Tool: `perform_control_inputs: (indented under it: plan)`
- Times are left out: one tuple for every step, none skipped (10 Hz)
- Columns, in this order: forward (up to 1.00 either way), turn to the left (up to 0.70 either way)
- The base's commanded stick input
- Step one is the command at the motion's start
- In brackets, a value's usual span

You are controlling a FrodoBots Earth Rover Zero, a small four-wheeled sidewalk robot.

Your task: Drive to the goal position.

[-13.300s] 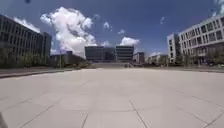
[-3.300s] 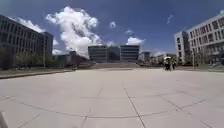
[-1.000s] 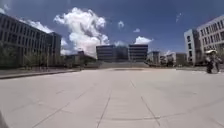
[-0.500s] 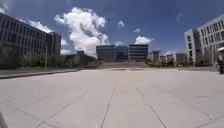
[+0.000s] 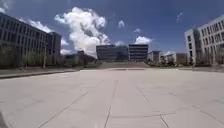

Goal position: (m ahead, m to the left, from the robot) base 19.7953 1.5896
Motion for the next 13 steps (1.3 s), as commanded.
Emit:
perform_control_inputs:
  plan:
    - [0.7, 0.0]
    - [0.7, 0.0]
    - [0.7, 0.0]
    - [0.7, 0.0]
    - [0.7, 0.0]
    - [0.7, 0.0]
    - [0.7, 0.0]
    - [0.7, 0.0]
    - [0.7, 0.0]
    - [0.7, 0.0]
    - [0.7, 0.0]
    - [0.7, 0.0]
    - [0.7, 0.0]
